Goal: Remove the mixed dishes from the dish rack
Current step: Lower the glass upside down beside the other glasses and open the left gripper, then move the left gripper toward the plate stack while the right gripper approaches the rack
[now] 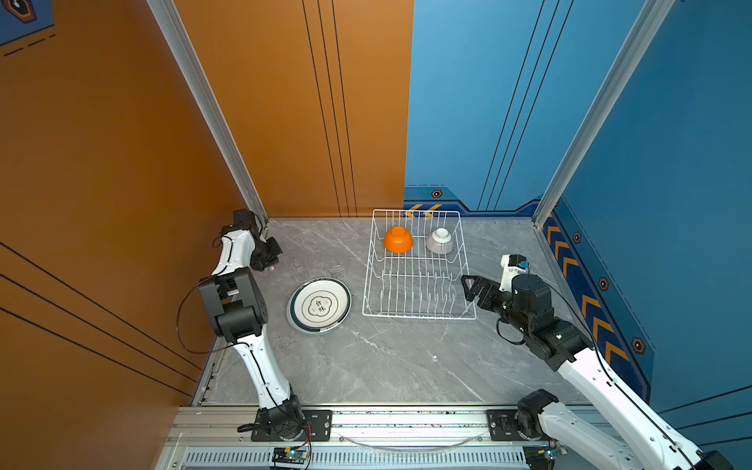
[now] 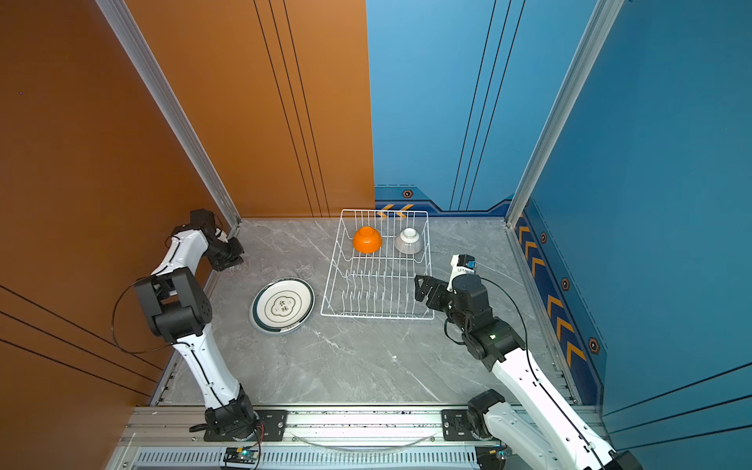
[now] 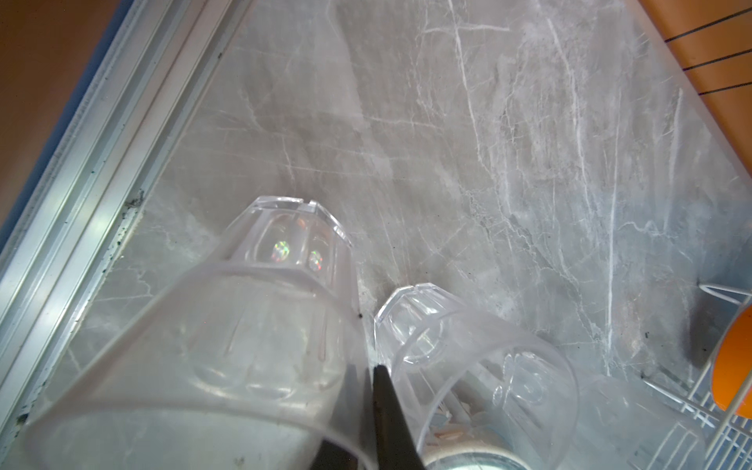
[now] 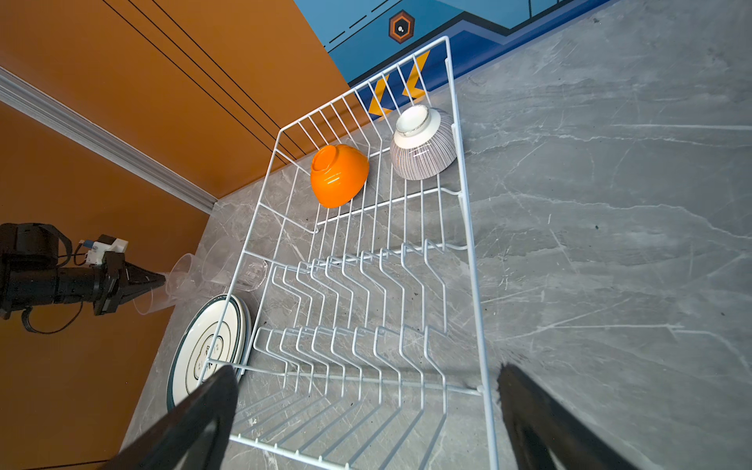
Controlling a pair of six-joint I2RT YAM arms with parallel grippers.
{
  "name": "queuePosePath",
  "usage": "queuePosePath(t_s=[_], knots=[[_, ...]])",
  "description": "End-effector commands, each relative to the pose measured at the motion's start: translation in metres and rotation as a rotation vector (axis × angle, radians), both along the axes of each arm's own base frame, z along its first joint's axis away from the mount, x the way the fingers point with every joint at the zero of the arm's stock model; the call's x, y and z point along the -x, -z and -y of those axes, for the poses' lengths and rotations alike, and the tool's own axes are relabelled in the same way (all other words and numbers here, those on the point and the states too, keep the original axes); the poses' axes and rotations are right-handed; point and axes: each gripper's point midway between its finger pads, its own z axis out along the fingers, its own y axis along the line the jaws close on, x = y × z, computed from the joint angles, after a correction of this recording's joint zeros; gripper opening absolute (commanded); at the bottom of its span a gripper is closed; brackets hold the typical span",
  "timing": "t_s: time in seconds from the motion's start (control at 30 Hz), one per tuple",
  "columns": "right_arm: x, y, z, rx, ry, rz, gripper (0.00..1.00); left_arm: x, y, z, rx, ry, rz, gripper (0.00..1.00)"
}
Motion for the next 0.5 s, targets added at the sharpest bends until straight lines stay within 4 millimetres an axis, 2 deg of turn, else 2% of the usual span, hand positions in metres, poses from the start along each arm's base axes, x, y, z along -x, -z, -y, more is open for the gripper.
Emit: queuePosePath(t_s=[0.0, 0.13, 0.2, 0.23, 0.3, 0.47], knots=[[0.004, 0.014, 0.006, 0.038, 0.004, -0.034, 1.0, -0.002, -0.008, 0.001, -0.031, 0.028, 0.001, 0.14], [0.005, 0.015, 0.008, 0.038, 0.008, -0.034, 1.0, 0.001, -0.01, 0.004, -0.027, 0.035, -0.002, 0.48], [0.005, 0.013, 0.008, 0.034, 0.008, -0.03, 1.0, 0.004, -0.013, 0.005, -0.031, 0.042, 0.001, 0.62], [0.005, 0.013, 0.008, 0.033, 0.008, -0.029, 1.0, 0.006, -0.016, 0.006, -0.035, 0.047, 0.005, 0.77], [0.006, 0.012, 0.009, 0.032, 0.009, -0.025, 1.0, 0.011, -0.023, 0.007, -0.037, 0.044, 0.014, 0.97], [0.007, 0.014, 0.011, 0.029, 0.022, -0.027, 1.0, 0.022, -0.051, 0.012, -0.028, 0.034, 0.069, 0.98]])
